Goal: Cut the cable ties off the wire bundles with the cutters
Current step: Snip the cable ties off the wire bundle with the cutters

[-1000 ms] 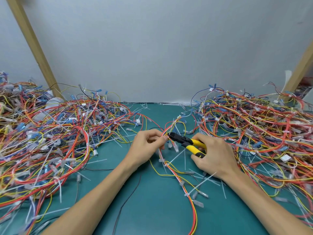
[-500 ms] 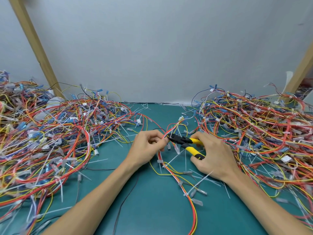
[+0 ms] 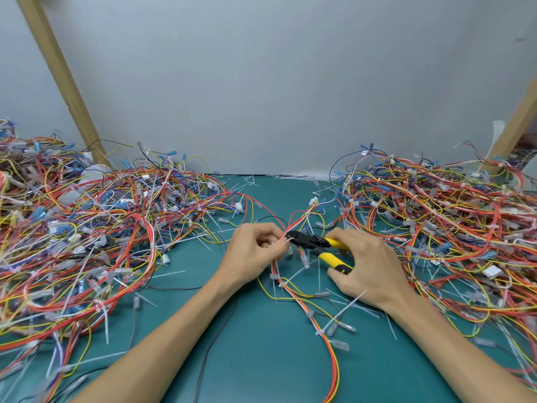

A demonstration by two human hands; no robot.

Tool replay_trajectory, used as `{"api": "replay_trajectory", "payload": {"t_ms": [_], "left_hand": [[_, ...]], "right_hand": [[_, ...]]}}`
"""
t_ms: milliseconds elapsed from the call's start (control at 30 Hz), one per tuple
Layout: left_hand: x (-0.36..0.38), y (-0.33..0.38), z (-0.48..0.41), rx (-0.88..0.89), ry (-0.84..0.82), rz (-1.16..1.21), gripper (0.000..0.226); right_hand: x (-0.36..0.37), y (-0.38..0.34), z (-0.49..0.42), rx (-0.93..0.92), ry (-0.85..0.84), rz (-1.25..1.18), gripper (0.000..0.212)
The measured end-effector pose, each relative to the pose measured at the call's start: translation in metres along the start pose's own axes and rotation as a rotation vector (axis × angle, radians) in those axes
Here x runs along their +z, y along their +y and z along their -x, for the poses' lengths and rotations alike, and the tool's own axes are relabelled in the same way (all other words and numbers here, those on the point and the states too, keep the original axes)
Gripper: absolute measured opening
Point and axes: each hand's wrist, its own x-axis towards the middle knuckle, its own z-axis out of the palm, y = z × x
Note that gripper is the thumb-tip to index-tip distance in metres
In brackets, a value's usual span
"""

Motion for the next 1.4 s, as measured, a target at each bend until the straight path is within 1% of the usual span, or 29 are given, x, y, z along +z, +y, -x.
{"api": "replay_trajectory", "payload": {"t_ms": [100, 233, 367, 467, 600, 733, 800, 933, 967, 1100, 1200, 1300, 1400], "left_hand": [[0.000, 0.001, 0.000, -0.009, 0.002, -0.003, 0.024], [0.001, 0.002, 0.001, -0.008, -0.002, -0.003, 0.017], [0.001, 0.005, 0.000, -0.037, -0.055, 0.061, 0.016], [0.001, 0.010, 0.000, -0.105, -0.096, 0.139, 0.011], [0.016, 0.012, 0.000, -0.171, -0.009, 0.175, 0.032], [0.019, 0.010, 0.000, -0.148, 0.059, 0.102, 0.016], [0.018, 0.009, 0.001, -0.146, 0.067, 0.150, 0.014], [0.017, 0.012, 0.003, -0.166, 0.027, 0.294, 0.007], [0.017, 0.013, 0.003, -0.170, 0.024, 0.294, 0.007], [0.014, 0.014, 0.004, -0.196, 0.030, 0.291, 0.014], [0.014, 0.016, 0.004, -0.234, 0.043, 0.303, 0.019], [0.014, 0.017, 0.004, -0.250, 0.034, 0.318, 0.011], [0.013, 0.018, 0.005, -0.252, 0.012, 0.318, 0.009]], "right_hand": [[-0.001, 0.000, 0.001, 0.010, -0.002, 0.012, 0.029], [-0.001, -0.001, 0.000, 0.042, 0.010, 0.012, 0.024], [-0.001, 0.000, 0.000, 0.085, 0.031, -0.017, 0.022], [-0.001, 0.000, -0.001, 0.106, 0.027, -0.025, 0.021], [0.001, 0.000, -0.001, 0.109, 0.049, -0.025, 0.023], [0.000, 0.000, -0.001, 0.089, 0.035, -0.002, 0.023], [0.000, 0.000, -0.002, 0.083, 0.036, 0.020, 0.024], [0.001, -0.001, -0.001, 0.084, 0.050, 0.027, 0.026], [0.001, -0.001, 0.000, 0.081, 0.050, 0.030, 0.027], [0.001, -0.001, 0.000, 0.075, 0.045, 0.048, 0.030], [0.001, 0.001, -0.001, 0.078, 0.031, 0.050, 0.040], [0.003, 0.003, -0.003, 0.048, 0.008, 0.022, 0.050], [0.003, 0.003, -0.003, 0.034, 0.004, -0.005, 0.053]]}}
